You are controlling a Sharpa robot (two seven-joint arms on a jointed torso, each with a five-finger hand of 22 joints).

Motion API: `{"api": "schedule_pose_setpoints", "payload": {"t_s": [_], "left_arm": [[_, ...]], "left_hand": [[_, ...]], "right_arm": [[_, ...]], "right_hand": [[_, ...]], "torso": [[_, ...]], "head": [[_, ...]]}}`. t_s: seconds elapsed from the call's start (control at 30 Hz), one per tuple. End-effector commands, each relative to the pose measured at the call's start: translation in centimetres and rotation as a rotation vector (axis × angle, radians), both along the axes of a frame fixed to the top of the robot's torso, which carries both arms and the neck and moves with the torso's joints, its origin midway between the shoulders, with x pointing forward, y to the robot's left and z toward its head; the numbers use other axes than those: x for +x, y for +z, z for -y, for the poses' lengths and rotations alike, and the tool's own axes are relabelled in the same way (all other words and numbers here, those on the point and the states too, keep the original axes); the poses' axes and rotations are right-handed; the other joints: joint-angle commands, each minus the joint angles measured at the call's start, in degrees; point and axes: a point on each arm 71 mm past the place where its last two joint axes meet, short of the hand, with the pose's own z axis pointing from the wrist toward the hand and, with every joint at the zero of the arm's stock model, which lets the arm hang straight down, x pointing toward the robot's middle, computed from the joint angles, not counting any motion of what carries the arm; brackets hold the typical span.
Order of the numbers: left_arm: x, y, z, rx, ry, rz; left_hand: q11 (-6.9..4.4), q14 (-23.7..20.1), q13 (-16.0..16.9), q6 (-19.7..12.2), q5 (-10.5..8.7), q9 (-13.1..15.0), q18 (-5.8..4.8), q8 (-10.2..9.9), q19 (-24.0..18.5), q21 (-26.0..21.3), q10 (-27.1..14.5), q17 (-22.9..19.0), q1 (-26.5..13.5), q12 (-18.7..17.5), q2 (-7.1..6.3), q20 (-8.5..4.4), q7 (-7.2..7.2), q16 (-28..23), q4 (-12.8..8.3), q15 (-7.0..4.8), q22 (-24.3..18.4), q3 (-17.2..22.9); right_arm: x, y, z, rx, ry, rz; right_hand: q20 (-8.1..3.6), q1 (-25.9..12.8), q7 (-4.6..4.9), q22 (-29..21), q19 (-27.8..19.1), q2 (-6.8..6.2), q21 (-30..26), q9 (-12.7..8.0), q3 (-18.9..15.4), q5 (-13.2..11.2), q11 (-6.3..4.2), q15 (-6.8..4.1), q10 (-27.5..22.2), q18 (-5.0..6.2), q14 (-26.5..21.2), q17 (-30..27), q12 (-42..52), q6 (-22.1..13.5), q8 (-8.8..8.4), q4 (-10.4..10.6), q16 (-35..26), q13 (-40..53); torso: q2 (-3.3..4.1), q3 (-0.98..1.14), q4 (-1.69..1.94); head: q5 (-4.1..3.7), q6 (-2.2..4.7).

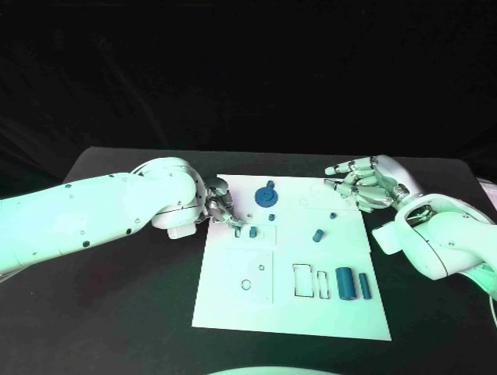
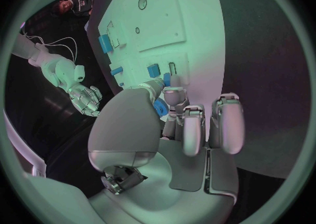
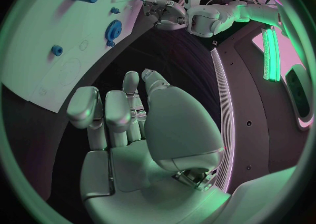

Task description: Assemble the parts on the task board

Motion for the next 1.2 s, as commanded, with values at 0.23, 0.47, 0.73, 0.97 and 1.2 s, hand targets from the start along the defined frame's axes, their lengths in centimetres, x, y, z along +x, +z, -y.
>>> {"api": "schedule_pose_setpoints", "payload": {"t_s": [0.23, 0.47, 0.73, 0.97, 1.2], "left_arm": [[0.0, -0.4, 0.2, 0.050, -0.043, 0.012], [-0.1, -0.8, 0.4, 0.065, -0.054, -0.010], [-0.2, -1.0, 0.5, 0.088, -0.065, -0.033], [-0.5, -1.1, 0.7, 0.104, -0.084, -0.051], [-0.6, -1.1, 0.7, 0.112, -0.082, -0.055]], "left_hand": [[0.01, 6.03, -0.02, 0.45, -0.18, 0.06, -0.22, 0.26, 2.09, 0.07, 0.60, 15.09, -0.02, 0.22, 0.05, -0.21, -0.25, 0.18, -6.58, -0.11, 8.57, 7.16], [0.01, 6.03, -0.11, 0.46, -0.18, 0.06, -0.21, 0.27, 2.07, 0.04, 0.58, 15.09, -0.08, 0.15, 0.04, -0.21, -0.25, 0.18, -6.57, -0.11, 8.54, 7.21], [0.01, 6.03, -0.13, 0.45, -0.19, 0.06, -0.20, 0.27, 2.04, -0.01, 0.59, 15.09, -0.14, 0.13, 0.01, -0.21, -0.26, 0.18, -6.56, -0.11, 8.49, 7.28], [-0.03, 6.03, -0.27, 0.40, -0.14, 0.09, -0.16, 0.34, 1.97, -0.14, 0.64, 15.09, -0.17, -0.03, -0.35, -0.24, -0.26, 0.18, -7.11, -0.13, 8.41, 8.45], [-0.02, 6.03, -0.34, 0.43, -0.15, 0.12, -0.14, 0.43, 1.93, -0.23, 0.70, 15.09, -0.36, -0.10, -0.62, -0.24, -0.24, 0.18, -7.35, -0.13, 8.36, 9.16]], "right_arm": [[0.0, -0.1, -0.2, -0.003, 0.017, 0.001], [-0.1, -0.1, -0.2, -0.002, 0.018, 0.000], [-0.1, -0.2, -0.2, -0.003, 0.018, -0.001], [0.0, -0.2, -0.2, -0.003, 0.018, -0.002], [0.0, -0.2, -0.2, -0.003, 0.016, -0.002]], "right_hand": [[0.02, 0.21, 0.17, -0.08, -0.31, 0.30, -0.42, 0.07, 0.11, 0.39, -0.06, -0.44, -0.50, 0.43, 0.05, -0.02, -0.33, -0.28, 0.39, 0.24, -0.31, -0.09], [0.02, 0.21, 0.17, -0.08, -0.31, 0.30, -0.42, 0.07, 0.11, 0.39, -0.06, -0.44, -0.50, 0.43, 0.05, -0.02, -0.33, -0.28, 0.39, 0.24, -0.31, -0.09], [0.02, 0.21, 0.17, -0.08, -0.31, 0.30, -0.42, 0.07, 0.11, 0.39, -0.06, -0.44, -0.50, 0.43, 0.05, -0.02, -0.33, -0.28, 0.39, 0.24, -0.31, -0.09], [0.02, 0.21, 0.17, -0.08, -0.31, 0.30, -0.42, 0.07, 0.11, 0.39, -0.06, -0.44, -0.50, 0.43, 0.05, -0.02, -0.33, -0.28, 0.39, 0.24, -0.31, -0.09], [0.02, 0.26, 0.17, -0.10, -0.31, 0.33, -0.45, 0.07, 0.13, 0.42, -0.05, -0.44, -0.53, 0.43, 0.06, -0.03, -0.38, -0.29, 0.39, 0.25, -0.34, -0.17]], "torso": [[0.03, 0.02, -0.05], [0.01, 0.05, -0.01], [0.02, 0.05, -0.04], [0.03, 0.01, -0.07], [0.00, 0.04, -0.02]], "head": [[0.17, -0.13], [0.16, -0.16], [0.22, -0.25], [0.21, -0.29], [0.27, -0.39]]}}
